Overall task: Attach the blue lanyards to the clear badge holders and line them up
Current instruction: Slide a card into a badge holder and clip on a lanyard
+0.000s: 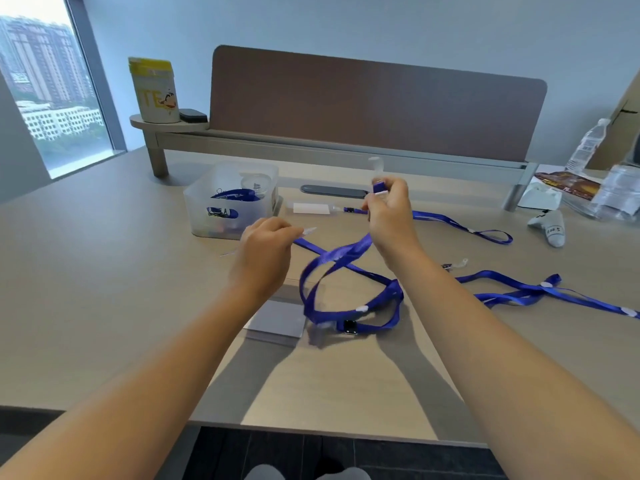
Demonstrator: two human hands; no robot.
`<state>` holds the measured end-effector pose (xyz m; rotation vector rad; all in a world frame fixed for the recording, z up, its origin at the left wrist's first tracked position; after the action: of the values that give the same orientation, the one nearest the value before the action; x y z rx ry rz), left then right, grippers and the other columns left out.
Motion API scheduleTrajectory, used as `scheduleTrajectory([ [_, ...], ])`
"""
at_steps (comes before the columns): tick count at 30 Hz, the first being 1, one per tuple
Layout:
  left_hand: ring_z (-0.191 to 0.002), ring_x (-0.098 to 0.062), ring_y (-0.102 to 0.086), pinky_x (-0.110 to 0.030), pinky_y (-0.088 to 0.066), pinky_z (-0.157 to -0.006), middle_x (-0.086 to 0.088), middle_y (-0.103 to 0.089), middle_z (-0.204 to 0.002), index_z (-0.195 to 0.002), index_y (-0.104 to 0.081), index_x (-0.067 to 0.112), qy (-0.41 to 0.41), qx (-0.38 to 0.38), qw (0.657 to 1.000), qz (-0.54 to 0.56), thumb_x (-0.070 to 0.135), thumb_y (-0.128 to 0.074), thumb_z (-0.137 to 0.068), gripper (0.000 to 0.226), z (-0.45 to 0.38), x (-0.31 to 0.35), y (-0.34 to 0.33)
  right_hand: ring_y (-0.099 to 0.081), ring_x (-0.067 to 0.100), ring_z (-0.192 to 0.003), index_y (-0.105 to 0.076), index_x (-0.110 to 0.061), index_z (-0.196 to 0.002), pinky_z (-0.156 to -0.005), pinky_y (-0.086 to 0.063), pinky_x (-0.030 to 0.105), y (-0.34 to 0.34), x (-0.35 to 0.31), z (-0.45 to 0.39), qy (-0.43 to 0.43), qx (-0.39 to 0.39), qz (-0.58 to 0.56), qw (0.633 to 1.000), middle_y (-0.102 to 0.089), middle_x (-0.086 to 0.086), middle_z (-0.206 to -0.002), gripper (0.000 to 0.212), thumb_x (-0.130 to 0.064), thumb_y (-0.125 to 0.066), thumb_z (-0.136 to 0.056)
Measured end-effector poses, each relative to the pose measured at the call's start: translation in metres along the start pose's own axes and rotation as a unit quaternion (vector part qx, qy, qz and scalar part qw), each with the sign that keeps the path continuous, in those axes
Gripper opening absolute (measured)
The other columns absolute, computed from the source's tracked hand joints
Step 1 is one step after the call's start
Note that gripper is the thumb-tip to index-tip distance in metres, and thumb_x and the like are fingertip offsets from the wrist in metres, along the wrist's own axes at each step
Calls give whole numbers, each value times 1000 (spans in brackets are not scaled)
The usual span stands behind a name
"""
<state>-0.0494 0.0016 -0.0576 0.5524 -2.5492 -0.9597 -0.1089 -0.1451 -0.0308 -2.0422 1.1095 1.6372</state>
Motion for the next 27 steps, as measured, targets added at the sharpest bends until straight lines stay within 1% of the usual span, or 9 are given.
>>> scheduleTrajectory([
  [3,-69,-40,-66,-48,-54,-65,-24,-72,-77,-88,-69,-6,12,-8,1000,14,-9,-60,-73,18,9,-2,-8,-47,10,-70,-37,-6,-127,-54,-41,11,5,26,7,-67,-61,71,993,-59,3,-93,30,-11,-34,-98],
  [5,-72,-42,-65,-47,-53,-68,-26,-71,-80,-91,-69,-6,14,-14,1000,21,-10,-59,-75,19,13,-1,-11,-54,18,-86,-42,-5,-125,-68,-47,21,4,49,16,-104,-144,168,970,-64,12,-110,30,-12,-42,-96],
  [7,-74,-42,-64,-46,-53,-70,-26,-71,-83,-93,-68,-6,12,-14,999,27,-10,-57,-78,19,15,-1,-12,-54,19,-95,-53,-4,-116,-84,-47,33,3,65,24,-116,-214,254,936,-63,14,-117,26,-9,-52,-91],
  [12,-82,-42,-63,-45,-50,-76,-27,-70,-92,-98,-66,-6,21,-17,998,48,-9,-53,-81,21,19,-3,-12,-50,15,-91,-66,-11,-107,-74,-41,25,-1,77,42,-124,-321,389,854,-60,5,-105,22,-11,-60,-85],
  [14,-86,-41,-62,-42,-49,-78,-26,-69,-96,-102,-65,-5,31,-24,998,51,-7,-52,-84,22,21,-4,-12,-50,15,-89,-66,-12,-108,-69,-42,23,-3,80,45,-117,-327,412,842,-60,5,-104,23,-10,-59,-86],
  [17,-91,-38,-61,-39,-48,-81,-23,-68,-102,-106,-63,-3,49,-43,997,48,-3,-50,-86,24,22,-8,-14,-51,17,-90,-65,-10,-110,-77,-43,24,-8,82,43,-99,-322,421,842,-63,9,-117,25,-8,-58,-85],
  [22,-94,-35,-61,-34,-46,-80,-21,-67,-106,-110,-62,0,67,-60,995,39,1,-48,-88,25,22,-14,-12,-59,23,-102,-61,-11,-111,-88,-50,31,-15,79,39,-35,-303,474,826,-63,10,-115,25,-9,-57,-87],
  [25,-95,-33,-59,-25,-38,-75,-21,-66,-107,-112,-61,1,102,-61,992,42,4,-47,-90,27,17,-22,-8,-58,23,-103,-55,-13,-115,-88,-49,33,-17,69,31,-18,-271,456,847,-61,9,-116,31,-11,-61,-84],
  [27,-95,-33,-59,-25,-37,-74,-21,-67,-105,-109,-63,1,138,-52,988,52,4,-46,-90,25,12,-32,-3,-57,24,-107,-53,-12,-121,-89,-47,33,-18,58,22,-27,-261,423,867,-60,9,-120,38,-13,-62,-84],
])
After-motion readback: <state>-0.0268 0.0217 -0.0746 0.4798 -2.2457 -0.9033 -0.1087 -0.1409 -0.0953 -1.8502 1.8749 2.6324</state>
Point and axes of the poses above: each hand's wrist, its own z-axis away from the middle knuckle, its own y-axis out of the back of the hand, x = y × z, the point moved 5 cm from there along -z, towards the middle knuckle
